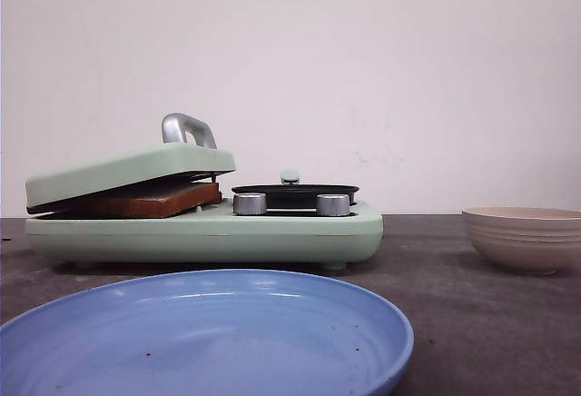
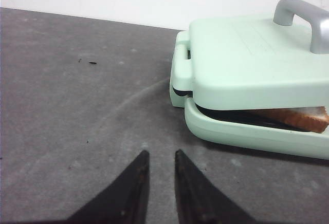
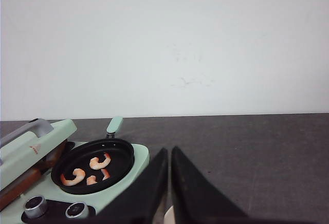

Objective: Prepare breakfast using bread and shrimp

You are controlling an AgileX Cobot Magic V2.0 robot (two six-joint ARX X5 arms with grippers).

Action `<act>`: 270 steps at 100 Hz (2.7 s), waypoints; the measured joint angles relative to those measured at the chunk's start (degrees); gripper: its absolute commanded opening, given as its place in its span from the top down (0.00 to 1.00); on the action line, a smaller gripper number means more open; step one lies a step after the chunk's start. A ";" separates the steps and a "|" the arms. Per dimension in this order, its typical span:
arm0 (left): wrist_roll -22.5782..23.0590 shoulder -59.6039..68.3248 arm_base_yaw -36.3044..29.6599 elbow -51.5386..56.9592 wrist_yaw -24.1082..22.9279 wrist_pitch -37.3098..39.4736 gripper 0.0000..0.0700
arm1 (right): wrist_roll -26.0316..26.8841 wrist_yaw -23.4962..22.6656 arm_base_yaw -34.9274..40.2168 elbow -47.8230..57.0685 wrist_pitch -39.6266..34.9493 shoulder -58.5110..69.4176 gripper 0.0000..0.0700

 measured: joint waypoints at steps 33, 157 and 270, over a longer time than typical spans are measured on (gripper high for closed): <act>0.00 0.00 0.00 0.00 0.00 0.00 0.98 | 0.02 1.05 -0.02 0.00 -0.35 -1.14 1.00; -0.02 0.00 0.00 0.00 0.00 0.00 0.98 | -0.26 8.87 -5.73 -23.89 -3.15 -14.49 1.00; -0.02 0.00 0.00 0.00 0.00 0.00 0.98 | -0.26 8.61 -5.73 -23.89 -3.06 -14.49 1.00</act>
